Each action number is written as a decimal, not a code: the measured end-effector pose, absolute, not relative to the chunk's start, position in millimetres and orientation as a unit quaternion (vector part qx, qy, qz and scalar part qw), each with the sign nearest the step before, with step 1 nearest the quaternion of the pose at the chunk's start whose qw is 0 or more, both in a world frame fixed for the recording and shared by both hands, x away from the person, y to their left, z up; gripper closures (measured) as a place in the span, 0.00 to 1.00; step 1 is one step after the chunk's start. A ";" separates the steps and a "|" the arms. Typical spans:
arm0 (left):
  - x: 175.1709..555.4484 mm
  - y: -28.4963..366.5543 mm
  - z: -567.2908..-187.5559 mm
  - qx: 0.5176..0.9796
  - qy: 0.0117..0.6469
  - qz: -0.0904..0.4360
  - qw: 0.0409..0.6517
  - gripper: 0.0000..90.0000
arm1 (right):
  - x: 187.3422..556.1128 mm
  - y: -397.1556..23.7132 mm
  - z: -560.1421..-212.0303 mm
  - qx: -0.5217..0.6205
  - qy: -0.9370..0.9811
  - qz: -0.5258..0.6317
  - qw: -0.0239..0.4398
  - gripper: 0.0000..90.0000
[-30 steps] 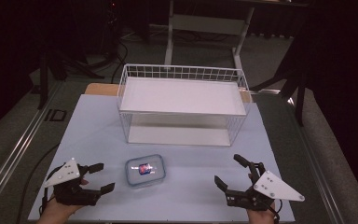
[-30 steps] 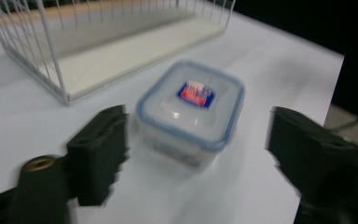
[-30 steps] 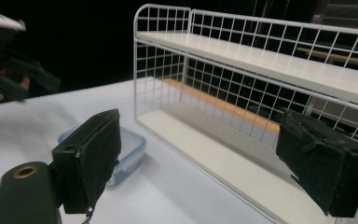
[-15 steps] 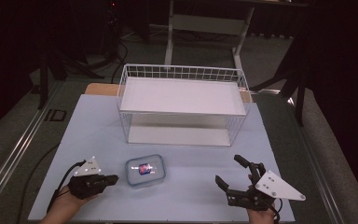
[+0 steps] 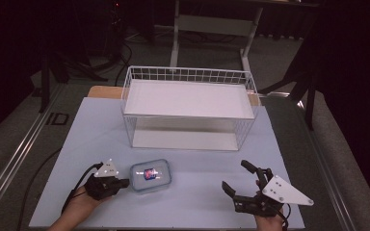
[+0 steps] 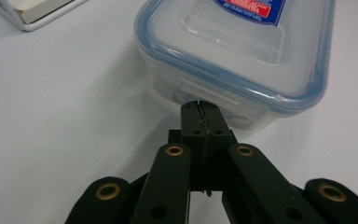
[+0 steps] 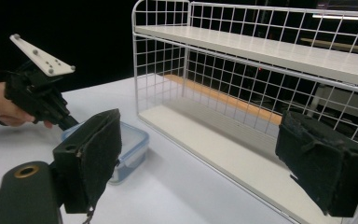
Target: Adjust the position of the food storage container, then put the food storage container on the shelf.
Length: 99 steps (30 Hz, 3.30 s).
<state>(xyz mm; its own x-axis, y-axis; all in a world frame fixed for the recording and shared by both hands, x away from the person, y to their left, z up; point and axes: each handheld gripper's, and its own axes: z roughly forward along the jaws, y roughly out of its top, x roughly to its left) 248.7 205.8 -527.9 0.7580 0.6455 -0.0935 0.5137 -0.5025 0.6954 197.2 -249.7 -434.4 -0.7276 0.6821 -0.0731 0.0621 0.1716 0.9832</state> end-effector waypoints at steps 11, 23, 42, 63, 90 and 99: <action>273.5 181.5 -528.2 0.861 0.340 0.090 0.368 1.00 | 197.4 -248.1 -435.9 0.256 0.721 0.591 0.257 0.16; 293.6 160.4 -528.8 0.859 0.344 0.088 0.370 1.00 | 196.5 -247.2 -436.9 0.254 0.724 0.590 0.252 0.16; 293.7 130.7 -524.4 0.867 0.324 0.080 0.370 1.00 | 198.1 -243.7 -440.2 0.252 0.732 0.583 0.247 0.16; 310.5 85.1 -527.1 0.877 0.301 0.061 0.371 1.00 | 198.3 -241.6 -443.1 0.243 0.736 0.585 0.239 0.16; 264.3 121.3 -480.8 0.810 0.315 0.056 0.492 0.04 | 199.7 -228.8 -445.4 0.235 0.754 0.566 0.238 0.22; 279.1 109.9 -471.3 0.801 0.336 0.027 0.495 0.04 | 218.2 -227.9 -444.1 0.276 0.757 0.544 0.234 0.15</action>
<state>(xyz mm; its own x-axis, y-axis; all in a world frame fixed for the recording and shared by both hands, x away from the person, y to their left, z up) 279.1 109.9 -471.3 0.7725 0.5652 -0.2895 0.5116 -0.2837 0.8111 218.2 -227.9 -444.1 -0.7374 0.6733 -0.0542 0.1630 0.2552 0.9531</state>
